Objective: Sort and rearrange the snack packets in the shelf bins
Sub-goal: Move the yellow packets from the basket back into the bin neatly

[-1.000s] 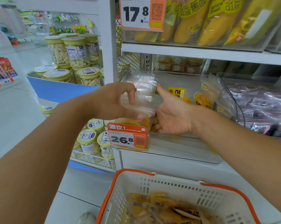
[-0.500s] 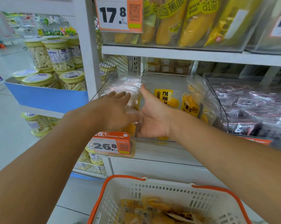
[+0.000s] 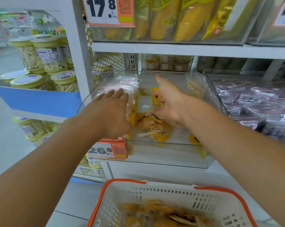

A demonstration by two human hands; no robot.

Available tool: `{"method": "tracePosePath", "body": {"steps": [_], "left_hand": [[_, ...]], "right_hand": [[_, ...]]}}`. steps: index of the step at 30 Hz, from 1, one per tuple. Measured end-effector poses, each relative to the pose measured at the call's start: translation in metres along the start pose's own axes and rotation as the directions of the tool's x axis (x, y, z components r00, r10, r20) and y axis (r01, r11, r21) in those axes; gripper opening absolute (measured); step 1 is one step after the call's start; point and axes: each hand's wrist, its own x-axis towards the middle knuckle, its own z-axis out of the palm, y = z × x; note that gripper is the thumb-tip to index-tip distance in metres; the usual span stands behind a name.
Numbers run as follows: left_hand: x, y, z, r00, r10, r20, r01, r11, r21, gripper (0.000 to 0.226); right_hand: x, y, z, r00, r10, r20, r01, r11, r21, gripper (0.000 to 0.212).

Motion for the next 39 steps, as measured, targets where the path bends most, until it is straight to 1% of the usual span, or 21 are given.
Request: {"method": "tracePosePath", "body": {"steps": [1,2,3,4,5,7,9,12,15,16,19,21,23,24,26,28,30,32,34,36,39], "left_hand": [[0.002,0.002,-0.001,1.000,0.007,-0.008,-0.007,1.000,-0.017,0.092],[0.004,0.004,-0.003,1.000,0.016,-0.004,-0.016,0.999,-0.040,0.093],[0.007,0.005,-0.005,1.000,0.016,0.012,-0.015,0.998,-0.067,0.096],[0.011,0.006,-0.008,0.999,0.013,0.033,-0.010,0.996,-0.090,0.100],[0.014,0.006,-0.012,0.999,0.013,0.047,-0.008,0.994,-0.108,0.104],[0.023,0.008,-0.019,0.999,0.020,0.038,-0.016,0.994,-0.112,0.111],[0.032,0.011,-0.025,0.999,0.036,0.010,-0.035,0.996,-0.088,0.111],[0.054,0.015,-0.037,0.997,0.066,-0.035,-0.067,0.997,-0.023,0.094],[0.078,0.021,-0.044,0.997,0.074,-0.026,-0.074,0.997,-0.008,0.086],[0.085,0.022,-0.043,0.997,0.082,-0.012,-0.082,0.996,-0.021,0.084],[0.094,0.020,-0.025,0.993,0.110,0.028,-0.106,0.987,-0.116,0.068],[0.093,0.019,-0.022,0.984,0.181,-0.001,-0.180,0.979,-0.100,0.062],[0.084,0.022,-0.031,0.958,0.285,-0.024,-0.286,0.948,-0.137,0.059],[0.077,0.023,-0.039,0.940,0.342,-0.011,-0.339,0.926,-0.166,0.060],[0.060,0.025,-0.055,0.913,0.401,0.073,-0.378,0.900,-0.219,0.056],[0.045,0.023,-0.065,0.910,0.388,0.144,-0.345,0.904,-0.252,0.055],[0.033,0.018,-0.061,0.915,0.353,0.197,-0.322,0.930,-0.176,0.053],[0.028,0.015,-0.042,0.920,0.352,0.175,-0.343,0.936,-0.080,0.035],[0.025,0.011,-0.023,0.914,0.398,0.079,-0.390,0.915,-0.104,0.017],[0.021,0.006,-0.019,0.893,0.438,-0.104,-0.450,0.869,-0.207,0.010],[0.002,0.012,-0.037,0.820,0.438,-0.368,-0.550,0.782,-0.293,0.022]], "right_hand": [[0.005,-0.009,-0.008,0.978,-0.173,-0.119,0.126,0.936,-0.330,0.055],[0.013,-0.016,-0.016,0.926,-0.353,-0.134,0.180,0.724,-0.665,0.042],[0.022,-0.022,-0.025,0.882,-0.468,-0.061,0.165,0.426,-0.889,0.032],[0.030,-0.027,-0.031,0.872,-0.489,0.020,0.117,0.168,-0.979,0.026],[0.038,-0.028,-0.035,0.892,-0.449,0.052,0.058,0.001,-0.998,0.021],[0.049,-0.028,-0.042,0.933,-0.357,0.053,-0.026,-0.214,-0.976,0.009],[0.058,-0.029,-0.050,0.946,-0.321,0.052,-0.064,-0.342,-0.937,0.010],[0.071,-0.030,-0.063,0.941,-0.323,0.105,-0.036,-0.401,-0.915,0.023],[0.089,-0.032,-0.069,0.887,-0.403,0.226,0.042,-0.417,-0.908,0.020],[0.094,-0.034,-0.068,0.859,-0.433,0.273,0.112,-0.362,-0.925,0.016],[0.103,-0.037,-0.058,0.788,-0.500,0.360,0.411,-0.010,-0.911,0.010],[0.101,-0.033,-0.052,0.771,-0.523,0.363,0.524,0.195,-0.829,0.010],[0.102,-0.030,-0.054,0.794,-0.505,0.339,0.533,0.308,-0.788,0.009],[0.102,-0.029,-0.056,0.798,-0.498,0.339,0.532,0.318,-0.785,0.009],[0.100,-0.031,-0.059,0.776,-0.517,0.361,0.541,0.251,-0.803,0.008],[0.095,-0.036,-0.061,0.717,-0.594,0.365,0.517,0.101,-0.850,0.013],[0.087,-0.041,-0.060,0.669,-0.637,0.383,0.502,0.007,-0.865,0.018],[0.072,-0.044,-0.058,0.648,-0.620,0.443,0.529,-0.053,-0.847,0.015],[0.057,-0.041,-0.056,0.623,-0.601,0.500,0.519,-0.160,-0.840,0.007],[0.045,-0.037,-0.055,0.604,-0.607,0.516,0.442,-0.284,-0.851,0.003],[0.034,-0.032,-0.062,0.607,-0.657,0.448,0.254,-0.374,-0.892,0.016]]}}
